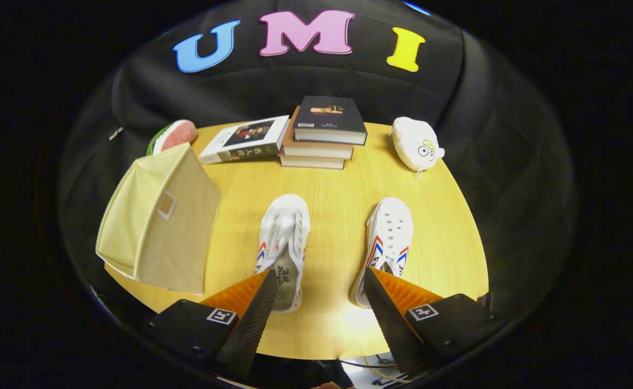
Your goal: Open the storage box then place both shoes into the box .Put the left shoe in first, then the right shoe, with the right side of both shoes facing outward in a uniform manner.
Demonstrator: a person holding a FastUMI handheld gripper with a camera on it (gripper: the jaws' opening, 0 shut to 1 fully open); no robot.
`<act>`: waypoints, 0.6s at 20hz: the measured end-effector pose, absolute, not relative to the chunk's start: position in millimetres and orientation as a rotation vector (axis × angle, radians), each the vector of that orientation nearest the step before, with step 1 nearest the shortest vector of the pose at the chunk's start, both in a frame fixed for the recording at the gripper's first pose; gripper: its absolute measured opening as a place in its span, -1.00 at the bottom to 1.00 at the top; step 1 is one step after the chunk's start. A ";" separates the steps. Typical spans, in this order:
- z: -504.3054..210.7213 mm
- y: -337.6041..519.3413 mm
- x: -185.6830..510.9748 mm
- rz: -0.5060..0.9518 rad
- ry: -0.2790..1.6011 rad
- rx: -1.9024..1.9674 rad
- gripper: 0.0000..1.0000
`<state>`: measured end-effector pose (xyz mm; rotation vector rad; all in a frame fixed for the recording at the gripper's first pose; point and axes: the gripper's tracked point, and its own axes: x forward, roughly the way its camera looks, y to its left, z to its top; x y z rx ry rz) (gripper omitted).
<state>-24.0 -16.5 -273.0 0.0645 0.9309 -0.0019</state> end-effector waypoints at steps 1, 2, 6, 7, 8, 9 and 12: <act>-284.2 -16.3 -25.5 0.015 0.948 0.027 0.98; -294.7 -14.2 -23.5 0.032 0.958 -0.005 0.98; -325.1 -5.3 -7.0 0.087 0.960 -0.093 0.97; -330.3 -4.0 0.8 0.096 0.956 -0.110 0.97; -335.7 -2.4 7.5 0.103 0.953 -0.123 0.96; -339.5 -3.5 14.7 0.102 0.949 -0.137 0.96; -347.2 -10.8 38.6 0.078 0.930 -0.154 0.97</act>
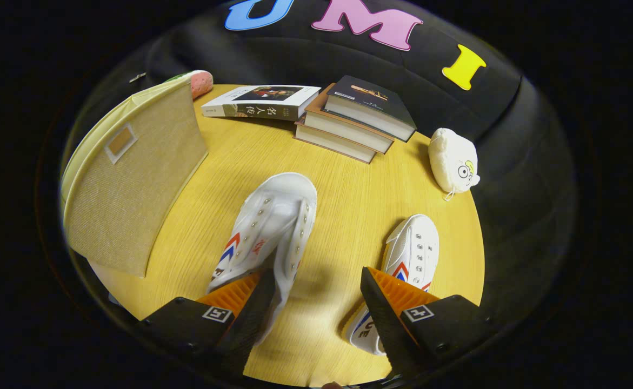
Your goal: Open the storage box then place both shoes into the box .Put the left shoe in first, then the right shoe, with the right side of both shoes facing outward in a uniform manner.
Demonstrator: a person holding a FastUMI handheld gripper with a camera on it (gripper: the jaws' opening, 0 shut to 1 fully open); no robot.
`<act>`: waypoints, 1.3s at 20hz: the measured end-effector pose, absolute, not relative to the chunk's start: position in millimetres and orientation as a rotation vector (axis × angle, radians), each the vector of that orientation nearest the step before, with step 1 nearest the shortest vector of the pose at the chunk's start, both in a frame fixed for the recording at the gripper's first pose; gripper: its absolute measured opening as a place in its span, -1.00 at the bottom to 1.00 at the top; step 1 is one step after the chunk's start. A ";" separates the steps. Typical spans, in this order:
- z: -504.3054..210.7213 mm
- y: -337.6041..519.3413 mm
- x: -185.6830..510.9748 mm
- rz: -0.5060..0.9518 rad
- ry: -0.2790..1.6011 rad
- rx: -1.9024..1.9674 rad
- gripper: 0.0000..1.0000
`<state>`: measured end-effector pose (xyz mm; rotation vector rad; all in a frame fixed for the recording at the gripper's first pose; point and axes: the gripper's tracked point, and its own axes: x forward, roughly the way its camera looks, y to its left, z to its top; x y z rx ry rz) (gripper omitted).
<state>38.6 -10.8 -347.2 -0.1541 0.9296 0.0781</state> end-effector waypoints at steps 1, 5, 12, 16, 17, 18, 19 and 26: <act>-349.1 -10.1 44.2 0.078 0.926 -0.138 0.97; -364.0 -14.3 57.5 0.057 0.969 -0.106 0.97; -378.9 16.2 63.9 0.128 1.042 0.032 0.00; -378.3 20.0 61.8 0.089 1.056 0.066 -0.60; -378.2 20.3 62.5 0.087 1.057 0.084 -0.68; -378.8 20.0 62.7 0.087 1.059 0.111 -0.75; -380.3 19.5 63.7 0.087 1.062 0.149 -0.79; -374.2 30.2 44.3 0.094 1.117 0.395 -0.87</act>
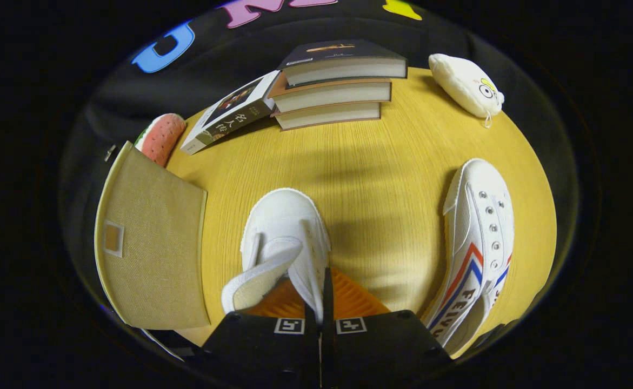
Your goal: Open the storage box then place both shoes into the box .Put the left shoe in first, then the right shoe, with the right side of both shoes facing outward in a uniform manner.
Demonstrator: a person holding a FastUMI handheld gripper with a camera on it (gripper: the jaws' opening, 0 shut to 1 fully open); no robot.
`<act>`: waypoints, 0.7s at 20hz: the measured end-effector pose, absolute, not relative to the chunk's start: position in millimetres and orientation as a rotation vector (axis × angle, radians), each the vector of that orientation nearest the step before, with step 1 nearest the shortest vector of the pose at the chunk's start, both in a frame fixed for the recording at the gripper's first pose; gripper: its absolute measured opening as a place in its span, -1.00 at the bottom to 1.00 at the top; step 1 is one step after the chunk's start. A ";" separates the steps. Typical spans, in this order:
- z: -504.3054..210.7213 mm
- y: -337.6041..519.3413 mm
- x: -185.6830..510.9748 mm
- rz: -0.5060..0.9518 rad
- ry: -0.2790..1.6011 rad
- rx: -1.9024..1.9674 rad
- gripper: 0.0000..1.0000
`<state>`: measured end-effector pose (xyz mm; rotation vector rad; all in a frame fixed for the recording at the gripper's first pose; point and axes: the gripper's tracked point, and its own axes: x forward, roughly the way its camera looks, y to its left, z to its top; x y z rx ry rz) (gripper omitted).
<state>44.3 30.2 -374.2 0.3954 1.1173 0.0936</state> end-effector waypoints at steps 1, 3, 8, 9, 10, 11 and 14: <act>-373.9 30.3 40.5 0.089 1.112 0.390 -0.87; -369.9 30.6 32.5 0.089 1.115 0.381 -0.87; -323.3 25.8 27.4 0.086 1.079 0.447 -0.88; -308.4 23.7 28.7 0.085 1.064 0.463 -0.87; -292.2 22.0 30.7 0.081 1.039 0.483 -0.87; -276.1 20.5 32.6 0.075 1.017 0.502 -0.87; -230.2 21.7 36.6 0.069 0.981 0.555 -0.87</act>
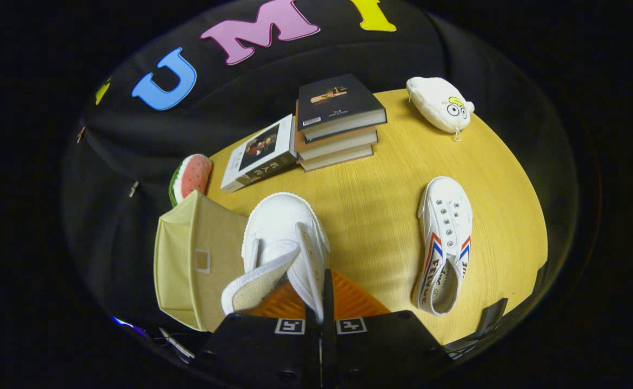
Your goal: Open the storage box then place both shoes into the box .Put the left shoe in first, then the right shoe, with the right side of both shoes facing outward in a uniform manner.
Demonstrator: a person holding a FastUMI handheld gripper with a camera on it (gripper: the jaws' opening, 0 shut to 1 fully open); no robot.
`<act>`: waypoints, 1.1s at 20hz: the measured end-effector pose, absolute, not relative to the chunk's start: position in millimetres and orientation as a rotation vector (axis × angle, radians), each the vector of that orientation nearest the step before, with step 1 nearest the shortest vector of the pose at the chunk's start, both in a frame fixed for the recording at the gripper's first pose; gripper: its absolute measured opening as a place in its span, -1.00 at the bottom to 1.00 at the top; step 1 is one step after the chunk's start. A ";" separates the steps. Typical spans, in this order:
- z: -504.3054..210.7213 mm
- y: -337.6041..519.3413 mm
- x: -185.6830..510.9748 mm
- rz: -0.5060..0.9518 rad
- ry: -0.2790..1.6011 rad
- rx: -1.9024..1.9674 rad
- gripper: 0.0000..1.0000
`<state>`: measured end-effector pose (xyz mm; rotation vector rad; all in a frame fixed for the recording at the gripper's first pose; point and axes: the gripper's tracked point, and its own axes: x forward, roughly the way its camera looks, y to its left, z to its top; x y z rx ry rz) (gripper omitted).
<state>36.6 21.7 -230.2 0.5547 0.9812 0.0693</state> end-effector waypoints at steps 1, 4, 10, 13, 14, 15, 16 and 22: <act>-214.8 24.4 40.6 0.071 0.966 0.574 -0.87; -169.5 42.0 58.0 0.095 0.916 0.616 -0.88; -99.1 112.4 79.2 0.194 0.855 0.754 -0.88; -93.4 149.5 85.8 0.225 0.860 0.778 -0.87; -96.5 161.4 86.5 0.227 0.871 0.773 -0.87; -100.3 172.3 86.6 0.224 0.882 0.771 -0.87; -103.8 184.0 87.2 0.227 0.893 0.769 -0.88; -125.7 226.8 88.9 0.158 0.918 0.814 -0.87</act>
